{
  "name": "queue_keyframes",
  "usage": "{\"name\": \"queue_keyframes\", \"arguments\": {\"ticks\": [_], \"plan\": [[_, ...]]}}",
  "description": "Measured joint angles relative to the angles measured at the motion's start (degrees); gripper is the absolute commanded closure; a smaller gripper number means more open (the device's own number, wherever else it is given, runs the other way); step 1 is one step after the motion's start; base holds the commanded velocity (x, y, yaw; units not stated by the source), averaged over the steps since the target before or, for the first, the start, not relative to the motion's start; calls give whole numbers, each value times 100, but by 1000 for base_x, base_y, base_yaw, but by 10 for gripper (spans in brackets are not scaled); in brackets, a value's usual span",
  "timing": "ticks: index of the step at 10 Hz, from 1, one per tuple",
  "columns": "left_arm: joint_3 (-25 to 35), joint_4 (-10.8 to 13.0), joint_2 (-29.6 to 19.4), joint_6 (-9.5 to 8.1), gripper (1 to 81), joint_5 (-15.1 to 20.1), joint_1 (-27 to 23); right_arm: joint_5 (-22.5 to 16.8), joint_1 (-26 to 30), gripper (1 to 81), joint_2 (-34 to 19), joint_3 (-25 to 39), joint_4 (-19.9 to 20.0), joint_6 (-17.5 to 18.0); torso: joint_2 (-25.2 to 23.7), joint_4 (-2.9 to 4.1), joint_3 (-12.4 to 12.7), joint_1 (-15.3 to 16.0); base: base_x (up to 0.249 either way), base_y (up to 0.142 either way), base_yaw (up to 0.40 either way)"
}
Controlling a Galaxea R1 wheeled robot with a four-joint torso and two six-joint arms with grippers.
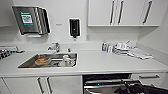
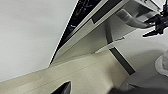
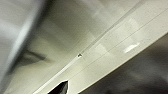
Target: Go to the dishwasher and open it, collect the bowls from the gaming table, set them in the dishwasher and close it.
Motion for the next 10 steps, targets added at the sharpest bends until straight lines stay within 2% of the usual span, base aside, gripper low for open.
{"name": "queue_keyframes", "arguments": {"ticks": [3, 10], "plan": [[-1, 0, -4, 0, 10, -5, 0, -194, -179, 10, 89, -107, -22, 59, 0, 0, -2, 0, -76, 0, 0], [-12, 11, 5, 2, 10, -16, 16, 368, -564, 10, 384, -468, -363, 54, -2, 0, -2, 0, -78, 0, 0]]}}
